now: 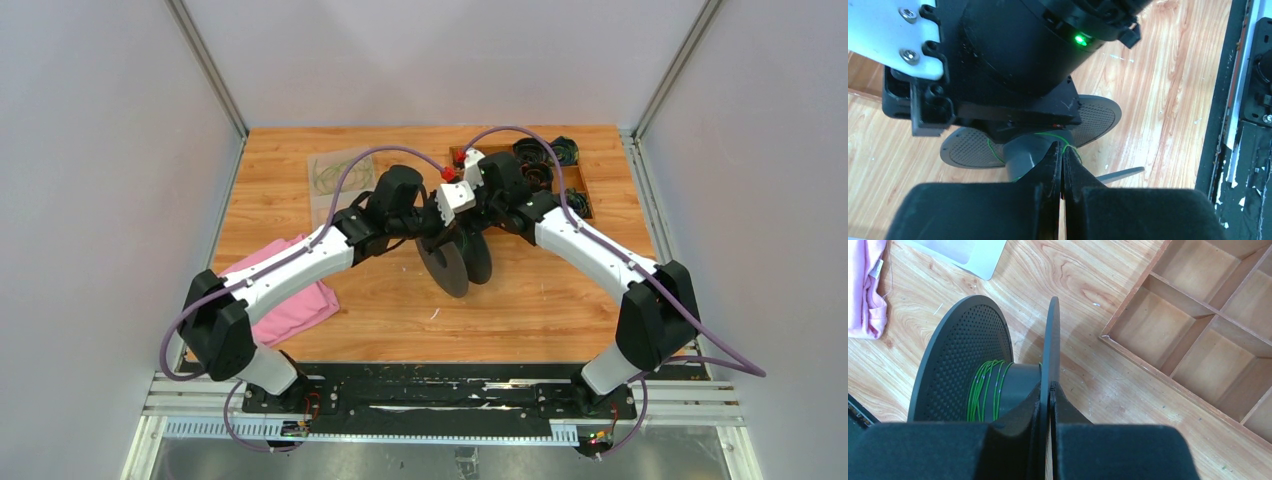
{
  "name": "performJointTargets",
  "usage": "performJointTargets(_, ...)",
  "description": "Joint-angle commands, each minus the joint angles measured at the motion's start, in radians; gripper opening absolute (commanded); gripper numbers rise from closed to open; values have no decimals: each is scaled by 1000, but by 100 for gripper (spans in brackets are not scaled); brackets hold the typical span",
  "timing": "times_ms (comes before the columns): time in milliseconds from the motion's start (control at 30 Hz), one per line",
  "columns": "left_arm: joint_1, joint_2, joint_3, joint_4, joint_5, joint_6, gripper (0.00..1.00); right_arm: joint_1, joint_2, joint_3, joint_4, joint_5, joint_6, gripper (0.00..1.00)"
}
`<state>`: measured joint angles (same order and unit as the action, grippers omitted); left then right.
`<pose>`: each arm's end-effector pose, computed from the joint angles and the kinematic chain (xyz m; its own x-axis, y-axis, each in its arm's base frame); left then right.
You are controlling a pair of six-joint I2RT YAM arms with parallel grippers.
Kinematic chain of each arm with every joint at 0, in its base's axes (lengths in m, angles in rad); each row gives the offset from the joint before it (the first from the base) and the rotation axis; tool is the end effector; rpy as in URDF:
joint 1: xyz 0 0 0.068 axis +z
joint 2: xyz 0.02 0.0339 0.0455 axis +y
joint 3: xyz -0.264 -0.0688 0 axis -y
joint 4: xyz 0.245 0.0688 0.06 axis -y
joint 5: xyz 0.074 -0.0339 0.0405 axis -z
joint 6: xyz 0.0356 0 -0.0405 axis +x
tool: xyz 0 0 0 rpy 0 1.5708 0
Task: Wrap the cables
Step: Wrap the cable around the cable reel.
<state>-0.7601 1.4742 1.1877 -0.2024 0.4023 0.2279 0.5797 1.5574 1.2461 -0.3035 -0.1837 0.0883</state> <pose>0.2374 -0.2449 0.3144 -0.1317 0.4121 -0.9016 0.9385 0.3445 0.0203 0.2952 0.2011 0.2967 -0.5392 -0.2494 -0.8044 -0.6183 0.7658 0.1770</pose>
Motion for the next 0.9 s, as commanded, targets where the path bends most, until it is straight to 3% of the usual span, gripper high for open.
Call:
performJointTargets(0,34,66,27,-156,3,6,0,8,-33,-8,-17,-10,-59,5)
performJointTargets(500,38,-10,-117,-46,31,31,0,24,-50,-4,-21,-9,-80,8)
performJointTargets(867,38,3,-124,-37,41,45,0,32,-55,-1,-34,-4,-96,13)
